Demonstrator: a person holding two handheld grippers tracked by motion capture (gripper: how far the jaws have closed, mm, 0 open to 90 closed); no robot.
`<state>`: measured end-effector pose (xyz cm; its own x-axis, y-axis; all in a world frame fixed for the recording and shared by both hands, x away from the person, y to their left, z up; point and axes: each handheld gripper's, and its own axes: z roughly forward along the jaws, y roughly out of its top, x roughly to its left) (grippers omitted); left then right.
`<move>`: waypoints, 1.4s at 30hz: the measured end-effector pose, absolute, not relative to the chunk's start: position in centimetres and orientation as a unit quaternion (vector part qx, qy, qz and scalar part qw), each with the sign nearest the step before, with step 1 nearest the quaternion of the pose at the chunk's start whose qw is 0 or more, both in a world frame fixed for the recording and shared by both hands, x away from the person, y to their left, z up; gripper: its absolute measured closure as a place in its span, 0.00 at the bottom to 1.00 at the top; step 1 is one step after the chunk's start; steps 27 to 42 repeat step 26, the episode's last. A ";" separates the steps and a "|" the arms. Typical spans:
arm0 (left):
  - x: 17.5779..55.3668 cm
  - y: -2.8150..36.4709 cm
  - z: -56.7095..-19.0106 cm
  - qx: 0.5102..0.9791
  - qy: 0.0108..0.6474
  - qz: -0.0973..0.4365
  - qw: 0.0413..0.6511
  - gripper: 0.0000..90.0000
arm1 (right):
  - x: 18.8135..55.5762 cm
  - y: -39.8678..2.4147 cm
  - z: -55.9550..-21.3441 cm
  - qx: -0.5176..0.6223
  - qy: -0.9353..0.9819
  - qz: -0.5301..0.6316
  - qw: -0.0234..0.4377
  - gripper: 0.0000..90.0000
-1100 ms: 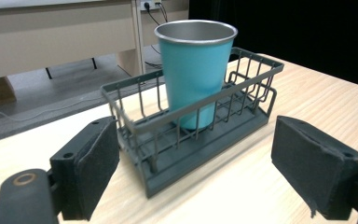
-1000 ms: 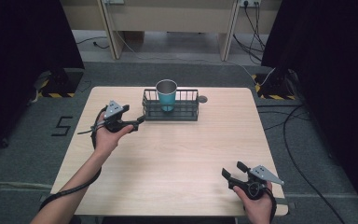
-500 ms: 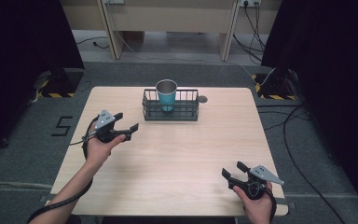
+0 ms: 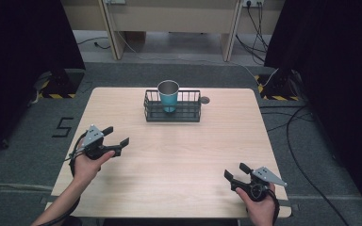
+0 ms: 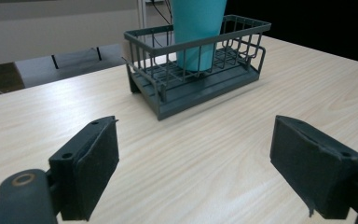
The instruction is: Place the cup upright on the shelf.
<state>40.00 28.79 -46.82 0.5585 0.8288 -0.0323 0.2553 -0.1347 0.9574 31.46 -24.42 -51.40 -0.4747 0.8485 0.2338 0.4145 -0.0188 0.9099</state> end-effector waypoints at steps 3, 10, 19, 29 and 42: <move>39.3 29.4 -47.4 0.705 0.389 0.264 0.531 0.16 | 31.5 -24.4 -51.4 0.471 0.670 0.536 0.203 0.25; 37.9 30.5 -49.2 0.705 0.397 0.262 0.526 0.16 | 31.5 -24.4 -51.4 0.471 0.670 0.536 0.204 0.25; 37.0 30.8 -50.7 0.704 0.408 0.262 0.519 0.16 | 31.4 -24.4 -51.4 0.469 0.673 0.535 0.204 0.25; 36.9 30.4 -50.8 0.712 0.397 0.257 0.519 0.17 | 31.5 -24.3 -51.4 0.466 0.676 0.534 0.202 0.25; 36.9 30.4 -50.8 0.712 0.397 0.257 0.519 0.17 | 31.5 -24.3 -51.4 0.466 0.676 0.534 0.202 0.25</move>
